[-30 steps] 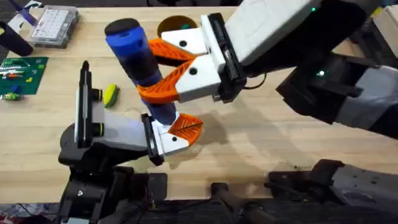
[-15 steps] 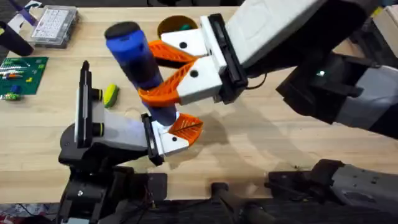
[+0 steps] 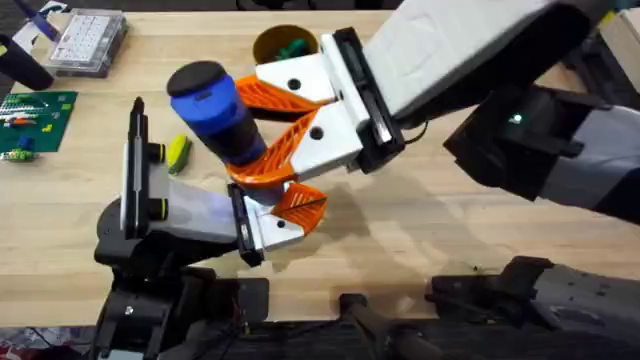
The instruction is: Pick up the gripper from the table and insert it into the empty holder that is missing its gripper. Then pick up a screw, insert it into the mounting hole, and use the screwdriver to tighten it. Finally, clean up the table by picking up the vegetable and placing it into the bucket.
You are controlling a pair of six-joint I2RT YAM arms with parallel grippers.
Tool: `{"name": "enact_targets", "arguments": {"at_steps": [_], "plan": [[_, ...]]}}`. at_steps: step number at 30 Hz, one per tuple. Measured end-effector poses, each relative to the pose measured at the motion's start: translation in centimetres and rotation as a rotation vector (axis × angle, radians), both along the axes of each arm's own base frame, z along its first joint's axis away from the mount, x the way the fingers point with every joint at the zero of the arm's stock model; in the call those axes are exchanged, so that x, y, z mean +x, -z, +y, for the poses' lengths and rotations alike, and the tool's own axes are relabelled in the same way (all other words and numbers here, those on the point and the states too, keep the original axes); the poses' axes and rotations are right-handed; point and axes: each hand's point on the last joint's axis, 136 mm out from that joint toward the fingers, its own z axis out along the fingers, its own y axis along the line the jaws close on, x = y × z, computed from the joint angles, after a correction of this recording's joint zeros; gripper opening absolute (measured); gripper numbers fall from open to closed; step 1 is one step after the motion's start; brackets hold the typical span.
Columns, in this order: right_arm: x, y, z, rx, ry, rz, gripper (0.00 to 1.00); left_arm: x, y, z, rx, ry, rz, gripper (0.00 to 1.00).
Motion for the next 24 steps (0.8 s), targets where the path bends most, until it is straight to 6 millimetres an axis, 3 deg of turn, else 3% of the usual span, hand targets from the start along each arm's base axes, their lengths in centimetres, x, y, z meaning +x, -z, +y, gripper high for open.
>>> {"name": "enact_targets", "arguments": {"at_steps": [24], "plan": [[2.8,0.2,0.6,-0.037,0.151,0.146,0.027,0.0,0.0,0.0,0.000,0.002,0.000,0.016]]}}
